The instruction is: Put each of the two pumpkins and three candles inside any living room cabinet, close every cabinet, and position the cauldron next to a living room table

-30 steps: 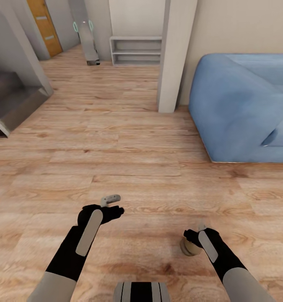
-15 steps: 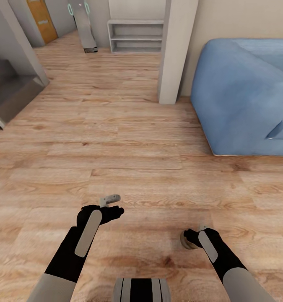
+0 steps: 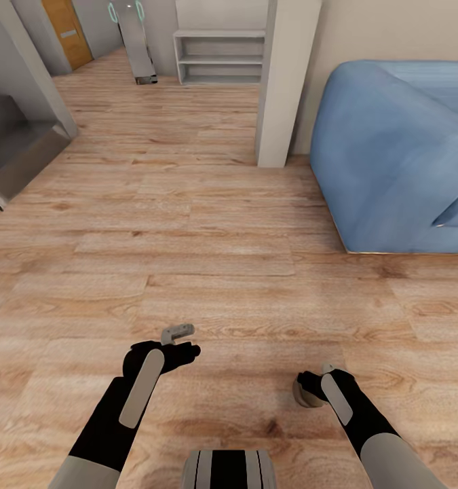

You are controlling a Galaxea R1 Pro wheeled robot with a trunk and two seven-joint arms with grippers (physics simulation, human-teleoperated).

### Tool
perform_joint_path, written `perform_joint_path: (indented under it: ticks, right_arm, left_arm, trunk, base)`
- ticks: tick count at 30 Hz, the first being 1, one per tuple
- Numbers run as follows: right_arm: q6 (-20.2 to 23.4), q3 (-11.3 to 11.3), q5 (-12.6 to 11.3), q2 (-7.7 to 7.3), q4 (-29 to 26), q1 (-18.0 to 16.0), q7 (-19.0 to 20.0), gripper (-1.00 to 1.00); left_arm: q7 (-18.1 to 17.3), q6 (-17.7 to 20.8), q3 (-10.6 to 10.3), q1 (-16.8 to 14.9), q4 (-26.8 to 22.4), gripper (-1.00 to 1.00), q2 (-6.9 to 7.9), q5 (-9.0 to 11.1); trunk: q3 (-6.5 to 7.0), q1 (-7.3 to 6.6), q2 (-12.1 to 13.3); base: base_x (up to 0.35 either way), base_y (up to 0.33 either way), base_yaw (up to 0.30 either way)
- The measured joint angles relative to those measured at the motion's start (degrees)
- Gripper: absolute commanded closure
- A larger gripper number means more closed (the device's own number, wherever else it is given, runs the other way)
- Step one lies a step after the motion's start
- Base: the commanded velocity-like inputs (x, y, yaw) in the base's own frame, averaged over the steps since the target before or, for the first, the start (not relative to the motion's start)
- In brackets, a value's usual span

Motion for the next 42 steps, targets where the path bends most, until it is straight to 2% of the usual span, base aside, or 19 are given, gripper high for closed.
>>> perform_joint_path:
  ticks: [16,20,42]
  right_arm:
    - [0.0,0.0,0.0,0.00,0.0,0.0,0.0,-1.00]
    - [0.0,0.0,0.1,-0.02,0.0,0.0,0.0,-1.00]
    - [0.0,0.0,0.1,0.00,0.0,0.0,-0.5,-1.00]
  left_arm:
    - [0.0,0.0,0.0,0.2,-0.1,-1.00,-0.11,0.0]
    - [0.1,0.3,0.1,0.3,-0.2,-1.00,-0.39,0.0]
    - [0.2,0.3,0.2,0.3,-0.2,-1.00,-0.51,0.0]
  trunk:
    - [0.00,0.01,0.0]
    - [-0.88,0.12,-0.1]
    - [-0.89,0.12,-0.1]
  base:
    - [0.063,0.000,0.000]
    - [0.001,0.000,0.000]
    - [0.000,0.000,0.000]
